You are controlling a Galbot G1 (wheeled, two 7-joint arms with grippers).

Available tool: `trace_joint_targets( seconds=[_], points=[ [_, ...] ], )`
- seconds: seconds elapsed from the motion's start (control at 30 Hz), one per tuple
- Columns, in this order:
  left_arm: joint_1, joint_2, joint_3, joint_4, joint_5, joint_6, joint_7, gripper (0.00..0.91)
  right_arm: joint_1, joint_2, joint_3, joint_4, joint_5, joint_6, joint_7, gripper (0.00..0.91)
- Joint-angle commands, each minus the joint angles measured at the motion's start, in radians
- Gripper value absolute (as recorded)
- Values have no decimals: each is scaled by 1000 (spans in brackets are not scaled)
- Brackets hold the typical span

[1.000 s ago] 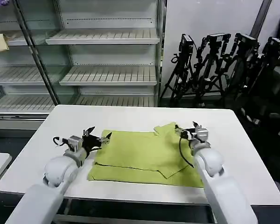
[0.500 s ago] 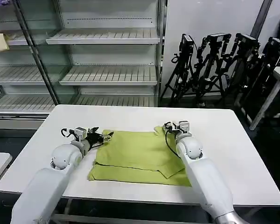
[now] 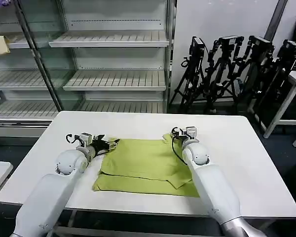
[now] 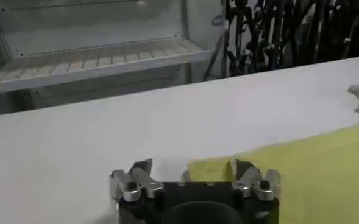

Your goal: Fold and organize the clothes.

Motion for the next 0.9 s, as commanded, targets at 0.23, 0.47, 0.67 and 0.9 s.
trace_joint_targets(
  seconds=[0.23,0.47,0.67,0.9],
  points=[
    [11,-3,5,6,14,2,14,10,-21,-6,-6,8,25,-14,3,0],
    [26,-7,1,-14,16,2,20,20,-33,-13,-3,35,23,1,-22,0],
    [50,-2,-15,-69,5,-8,18,10,-67,-45,0,123,9,76,-60,0],
    [158,21,-78,-230,-21,-10,1,10,-177,-110,24,316,50,70,-63,0]
  ],
)
